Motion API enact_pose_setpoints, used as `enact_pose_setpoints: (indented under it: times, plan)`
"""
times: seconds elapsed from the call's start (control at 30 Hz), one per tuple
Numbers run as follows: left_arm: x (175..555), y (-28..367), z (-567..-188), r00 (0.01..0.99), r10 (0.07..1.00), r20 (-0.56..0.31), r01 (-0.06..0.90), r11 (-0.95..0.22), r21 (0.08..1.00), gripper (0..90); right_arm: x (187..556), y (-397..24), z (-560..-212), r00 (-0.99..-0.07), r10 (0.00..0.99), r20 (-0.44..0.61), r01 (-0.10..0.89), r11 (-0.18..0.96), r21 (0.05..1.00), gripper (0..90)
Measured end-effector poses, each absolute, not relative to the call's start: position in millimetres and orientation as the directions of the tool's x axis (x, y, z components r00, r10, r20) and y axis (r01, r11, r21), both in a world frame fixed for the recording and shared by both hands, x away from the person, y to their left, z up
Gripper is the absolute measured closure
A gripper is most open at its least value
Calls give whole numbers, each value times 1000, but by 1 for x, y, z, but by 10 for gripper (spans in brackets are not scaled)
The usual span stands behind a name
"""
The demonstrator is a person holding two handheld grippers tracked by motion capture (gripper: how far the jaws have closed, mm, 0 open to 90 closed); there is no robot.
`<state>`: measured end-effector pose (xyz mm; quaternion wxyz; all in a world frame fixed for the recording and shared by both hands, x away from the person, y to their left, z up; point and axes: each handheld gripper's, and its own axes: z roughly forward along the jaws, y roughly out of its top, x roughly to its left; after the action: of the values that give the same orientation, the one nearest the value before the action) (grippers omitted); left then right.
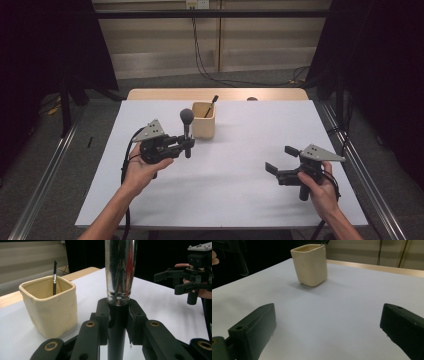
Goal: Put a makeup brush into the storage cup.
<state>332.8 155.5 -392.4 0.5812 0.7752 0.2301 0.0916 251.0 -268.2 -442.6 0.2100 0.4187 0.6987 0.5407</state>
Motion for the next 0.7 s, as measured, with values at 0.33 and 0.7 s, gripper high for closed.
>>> enact_pose_setpoints:
  times: [0.33,0.7]
  plan:
    - [343,159,-382,865,489,-118,244,-203,948,745,240,-285,-452,-524,839,144,314,34,949,2]
    - [355,158,-371,850,516,-111,230,-173,958,745,229,-294,-454,-487,860,155,312,5,950,2]
